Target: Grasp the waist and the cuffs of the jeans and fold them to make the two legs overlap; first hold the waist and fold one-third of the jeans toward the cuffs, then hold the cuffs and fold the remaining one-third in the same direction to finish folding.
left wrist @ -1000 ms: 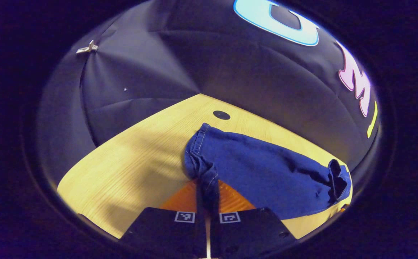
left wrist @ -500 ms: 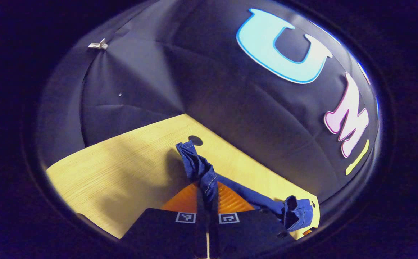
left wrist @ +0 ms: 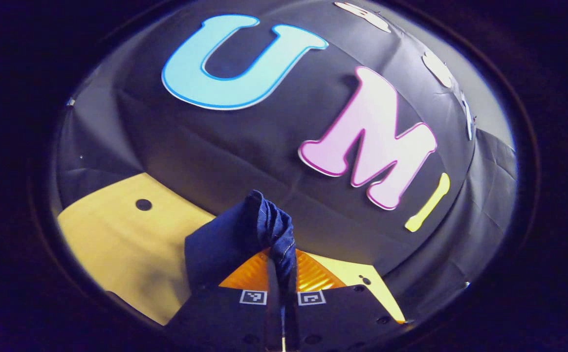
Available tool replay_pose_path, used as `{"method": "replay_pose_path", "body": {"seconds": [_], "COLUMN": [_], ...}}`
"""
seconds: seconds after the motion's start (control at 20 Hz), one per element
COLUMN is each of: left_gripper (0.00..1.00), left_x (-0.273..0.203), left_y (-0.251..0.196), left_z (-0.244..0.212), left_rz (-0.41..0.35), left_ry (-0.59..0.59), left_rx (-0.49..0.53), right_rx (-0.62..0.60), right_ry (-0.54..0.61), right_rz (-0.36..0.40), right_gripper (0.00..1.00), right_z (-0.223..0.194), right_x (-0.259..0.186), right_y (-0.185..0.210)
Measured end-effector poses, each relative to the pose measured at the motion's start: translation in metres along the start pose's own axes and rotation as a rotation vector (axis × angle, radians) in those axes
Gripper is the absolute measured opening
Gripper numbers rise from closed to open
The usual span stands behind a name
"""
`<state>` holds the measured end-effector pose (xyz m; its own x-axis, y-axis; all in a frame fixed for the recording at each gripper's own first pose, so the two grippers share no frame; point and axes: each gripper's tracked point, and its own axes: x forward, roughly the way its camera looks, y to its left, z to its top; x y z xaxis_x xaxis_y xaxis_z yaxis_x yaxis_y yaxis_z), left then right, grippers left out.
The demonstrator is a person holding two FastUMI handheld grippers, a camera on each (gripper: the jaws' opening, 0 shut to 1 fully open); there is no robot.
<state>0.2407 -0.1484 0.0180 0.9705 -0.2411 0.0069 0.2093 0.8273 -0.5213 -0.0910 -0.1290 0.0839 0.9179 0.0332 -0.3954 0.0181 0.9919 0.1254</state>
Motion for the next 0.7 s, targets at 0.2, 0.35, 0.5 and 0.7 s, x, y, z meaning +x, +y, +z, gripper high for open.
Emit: {"method": "replay_pose_path", "body": {"seconds": [0.2, 0.35, 0.5, 0.7], "left_gripper": [0.08, 0.08, 0.11, 0.75], "left_x": [0.047, 0.084, 0.11, 0.082], "left_y": [-0.094, -0.132, -0.131, -0.118], "left_z": [-0.075, -0.149, -0.216, -0.256], "left_rz": [-0.118, -0.105, -0.059, -0.068], "left_ry": [0.114, 0.224, 0.336, 0.407], "left_rx": [0.001, 0.074, 0.164, 0.212], "right_rx": [0.016, 0.053, 0.077, 0.078], "right_ry": [0.004, 0.008, 0.01, 0.023], "right_rz": [-0.075, -0.122, -0.15, -0.147], "right_gripper": [0.98, 0.98, 0.98, 0.98], "right_z": [-0.008, -0.015, -0.022, -0.032], "right_x": [-0.018, -0.029, -0.039, -0.047], "right_y": [-0.042, -0.062, -0.072, -0.068]}}
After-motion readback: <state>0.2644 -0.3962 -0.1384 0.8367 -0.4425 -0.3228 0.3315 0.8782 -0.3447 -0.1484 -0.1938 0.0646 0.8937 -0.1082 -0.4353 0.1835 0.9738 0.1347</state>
